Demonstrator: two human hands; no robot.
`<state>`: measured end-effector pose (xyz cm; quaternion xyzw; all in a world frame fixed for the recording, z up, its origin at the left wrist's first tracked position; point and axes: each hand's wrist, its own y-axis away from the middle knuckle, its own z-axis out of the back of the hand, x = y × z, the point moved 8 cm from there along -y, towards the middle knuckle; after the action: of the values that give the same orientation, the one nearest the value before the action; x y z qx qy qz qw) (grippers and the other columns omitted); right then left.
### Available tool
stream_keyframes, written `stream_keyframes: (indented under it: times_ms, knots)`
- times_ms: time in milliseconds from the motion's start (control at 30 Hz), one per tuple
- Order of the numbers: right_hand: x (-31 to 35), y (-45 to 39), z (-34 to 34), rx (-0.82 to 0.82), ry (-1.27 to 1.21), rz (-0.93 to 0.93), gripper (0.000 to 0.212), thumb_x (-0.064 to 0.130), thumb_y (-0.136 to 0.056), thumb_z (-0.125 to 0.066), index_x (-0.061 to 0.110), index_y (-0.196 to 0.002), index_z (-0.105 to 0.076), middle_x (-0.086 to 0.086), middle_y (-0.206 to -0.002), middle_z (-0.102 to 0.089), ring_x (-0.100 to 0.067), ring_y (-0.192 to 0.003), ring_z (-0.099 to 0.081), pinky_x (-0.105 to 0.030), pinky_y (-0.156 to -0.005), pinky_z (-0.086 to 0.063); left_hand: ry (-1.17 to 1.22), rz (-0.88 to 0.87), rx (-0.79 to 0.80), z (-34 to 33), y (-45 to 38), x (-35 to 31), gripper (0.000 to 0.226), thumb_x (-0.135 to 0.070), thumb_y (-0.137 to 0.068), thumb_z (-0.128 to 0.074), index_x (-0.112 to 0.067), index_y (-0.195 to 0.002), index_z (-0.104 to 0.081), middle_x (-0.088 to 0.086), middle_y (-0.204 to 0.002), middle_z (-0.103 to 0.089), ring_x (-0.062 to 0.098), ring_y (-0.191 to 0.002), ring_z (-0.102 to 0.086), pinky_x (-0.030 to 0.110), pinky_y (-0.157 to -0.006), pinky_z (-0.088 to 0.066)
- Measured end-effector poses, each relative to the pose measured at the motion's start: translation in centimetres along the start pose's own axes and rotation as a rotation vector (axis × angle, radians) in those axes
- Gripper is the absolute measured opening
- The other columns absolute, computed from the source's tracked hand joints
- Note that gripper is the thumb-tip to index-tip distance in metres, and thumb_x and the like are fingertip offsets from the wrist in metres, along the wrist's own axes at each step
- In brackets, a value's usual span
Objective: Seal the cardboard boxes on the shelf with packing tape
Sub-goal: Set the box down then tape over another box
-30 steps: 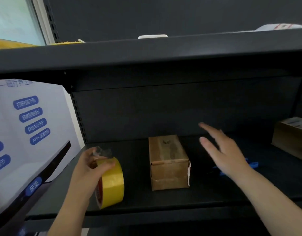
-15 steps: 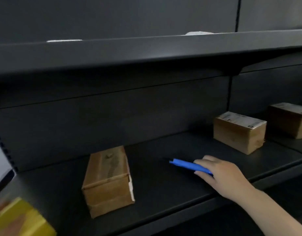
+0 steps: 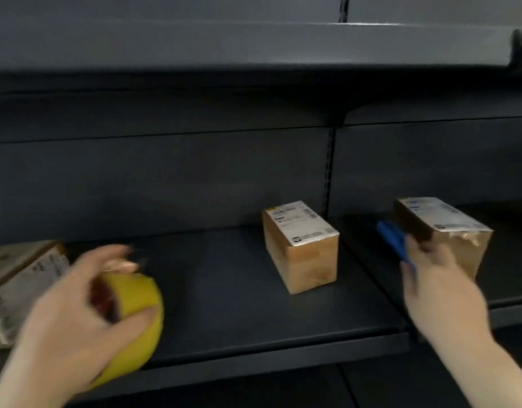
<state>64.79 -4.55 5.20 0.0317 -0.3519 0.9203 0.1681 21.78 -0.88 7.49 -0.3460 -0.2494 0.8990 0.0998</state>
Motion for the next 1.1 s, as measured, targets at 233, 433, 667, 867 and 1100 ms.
stream_keyframes:
  times_ms: [233,433,667,867,1100]
  knots:
    - [1.9,0.2,-6.3,0.382,0.068,0.126,0.052,0.050,-0.093,-0.036,0.024,-0.138,-0.038,0.002,-0.128,-0.039,-0.018,-0.112,-0.046,-0.027,-0.073,-0.046,-0.454,0.174,0.343,-10.9,-3.3,-3.6,0.067,-0.044,-0.062,-0.069,-0.030,-0.123,-0.043,-0.007,-0.103,-0.060,0.019,-0.106,-0.052,0.035,-0.089,-0.042]
    - [1.7,-1.7,-2.2,0.028,-0.139,0.333,0.062,0.057,-0.090,-0.030,0.012,-0.120,-0.061,-0.009,-0.111,-0.061,-0.029,-0.098,-0.055,-0.042,-0.079,-0.047,-0.403,0.319,0.478,-12.6,-3.5,-2.4,0.051,-0.041,-0.070,-0.064,-0.029,-0.117,-0.046,-0.007,-0.100,-0.054,0.016,-0.094,-0.050,0.037,-0.088,-0.038]
    - [-6.9,-7.2,-4.1,0.160,0.143,0.018,0.065,0.064,-0.078,-0.048,0.029,-0.133,-0.041,-0.009,-0.139,-0.043,-0.036,-0.130,-0.031,-0.067,-0.102,-0.019,-0.339,0.305,0.446,-12.5,-3.4,-2.4,0.067,-0.036,-0.069,-0.068,-0.026,-0.130,-0.040,-0.002,-0.137,-0.040,0.019,-0.124,-0.040,0.044,-0.103,-0.034]
    - [-10.1,-9.8,-5.8,0.262,0.089,-0.067,0.066,0.049,-0.077,-0.059,0.028,-0.136,-0.037,-0.009,-0.143,-0.036,-0.034,-0.132,-0.023,-0.065,-0.100,-0.029,-0.418,0.174,0.337,-12.1,-3.8,-3.6,0.070,-0.038,-0.077,-0.065,-0.025,-0.138,-0.033,0.000,-0.141,-0.042,0.018,-0.124,-0.044,0.039,-0.104,-0.036]
    - [5.2,-5.8,-1.4,0.123,-0.386,0.276,0.085,0.078,-0.070,-0.035,0.027,-0.137,-0.038,-0.008,-0.140,-0.041,-0.031,-0.126,-0.040,-0.052,-0.096,-0.042,0.134,0.205,0.228,-16.5,-3.2,-8.3,0.051,-0.036,-0.085,-0.059,-0.025,-0.132,-0.043,-0.002,-0.131,-0.053,0.010,-0.114,-0.050,0.021,-0.087,-0.036]
